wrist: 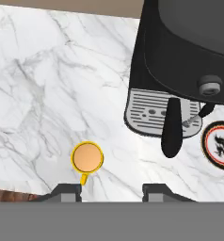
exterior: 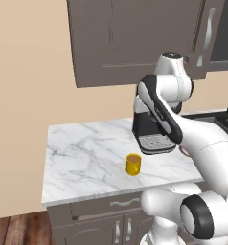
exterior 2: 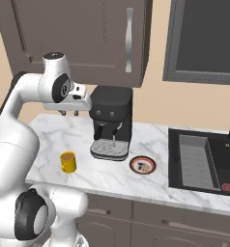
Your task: Take a sugar cube from the saucer and place it inside the coffee. Then, grab milk from the fridge and place it next to the coffee on the counter to sweeten the coffee.
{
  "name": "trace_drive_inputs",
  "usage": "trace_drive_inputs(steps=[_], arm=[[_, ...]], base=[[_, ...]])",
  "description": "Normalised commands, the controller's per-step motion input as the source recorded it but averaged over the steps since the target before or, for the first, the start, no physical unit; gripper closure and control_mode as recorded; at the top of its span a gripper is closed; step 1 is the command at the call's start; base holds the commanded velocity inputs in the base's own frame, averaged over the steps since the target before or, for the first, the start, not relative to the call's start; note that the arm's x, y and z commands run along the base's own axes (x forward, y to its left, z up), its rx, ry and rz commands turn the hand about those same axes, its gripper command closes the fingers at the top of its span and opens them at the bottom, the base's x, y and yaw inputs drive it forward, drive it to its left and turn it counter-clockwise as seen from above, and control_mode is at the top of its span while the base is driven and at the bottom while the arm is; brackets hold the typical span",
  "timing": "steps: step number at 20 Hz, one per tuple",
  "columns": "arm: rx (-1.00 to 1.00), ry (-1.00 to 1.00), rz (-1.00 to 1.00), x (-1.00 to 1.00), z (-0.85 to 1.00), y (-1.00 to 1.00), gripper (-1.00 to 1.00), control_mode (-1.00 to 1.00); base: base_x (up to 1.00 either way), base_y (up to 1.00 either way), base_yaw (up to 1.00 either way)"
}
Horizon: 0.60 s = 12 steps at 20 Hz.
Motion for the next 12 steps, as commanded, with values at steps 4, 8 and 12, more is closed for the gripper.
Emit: trace_drive_inputs(steps=[4, 8, 12], arm=[[-0.02, 0.00, 0.00, -0.25, -0.05, -0.13, -1.00, -1.00], [0.14, -0.12, -0.01, -0.76, -0.08, -0.53, -1.00, -1.00], [0.09, -0.26, -0.08, -0.76, -0.10, -0.87, -1.00, -1.00]], base=[[0.00, 0.00, 0.00], [0.00, 0.00, 0.00], [0.00, 0.00, 0.00]])
